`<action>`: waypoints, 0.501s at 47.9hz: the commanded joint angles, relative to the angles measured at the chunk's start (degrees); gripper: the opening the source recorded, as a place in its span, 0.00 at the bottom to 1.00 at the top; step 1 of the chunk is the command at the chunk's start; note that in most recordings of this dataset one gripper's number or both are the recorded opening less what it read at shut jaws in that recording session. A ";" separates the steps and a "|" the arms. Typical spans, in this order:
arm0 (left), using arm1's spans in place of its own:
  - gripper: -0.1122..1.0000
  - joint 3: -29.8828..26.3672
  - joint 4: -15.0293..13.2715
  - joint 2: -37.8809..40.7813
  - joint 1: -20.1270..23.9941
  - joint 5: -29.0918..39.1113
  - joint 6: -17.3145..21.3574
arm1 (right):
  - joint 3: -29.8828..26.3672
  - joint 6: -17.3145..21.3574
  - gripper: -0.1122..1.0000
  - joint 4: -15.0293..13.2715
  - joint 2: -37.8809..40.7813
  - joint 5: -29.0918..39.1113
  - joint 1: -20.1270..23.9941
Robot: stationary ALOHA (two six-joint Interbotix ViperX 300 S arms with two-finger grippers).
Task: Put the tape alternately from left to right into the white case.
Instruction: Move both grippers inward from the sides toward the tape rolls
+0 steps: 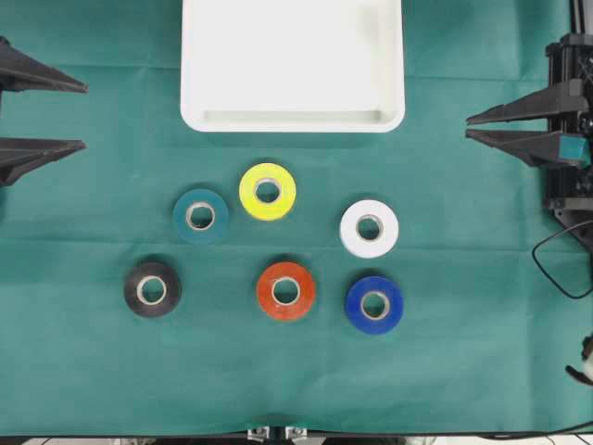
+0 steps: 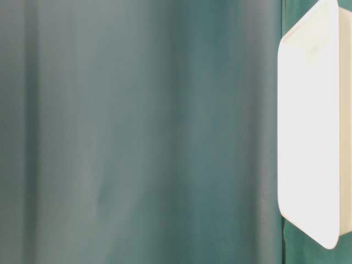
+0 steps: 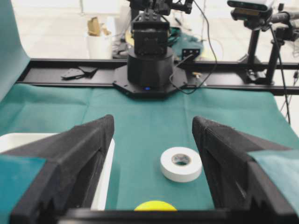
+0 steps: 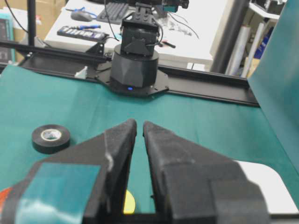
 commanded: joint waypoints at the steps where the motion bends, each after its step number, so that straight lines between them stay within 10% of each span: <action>1: 0.32 0.53 -1.23 0.44 -0.62 -0.44 -0.44 | -0.97 0.62 0.32 0.00 0.44 -0.35 -0.44; 10: 0.08 1.14 -1.23 0.35 -0.70 -0.44 -0.44 | -0.26 0.53 0.09 -0.18 0.44 0.09 -0.44; 24: 0.01 1.05 -1.23 0.26 -0.79 -0.44 -0.44 | -0.26 0.53 0.08 -0.09 0.88 1.93 -0.44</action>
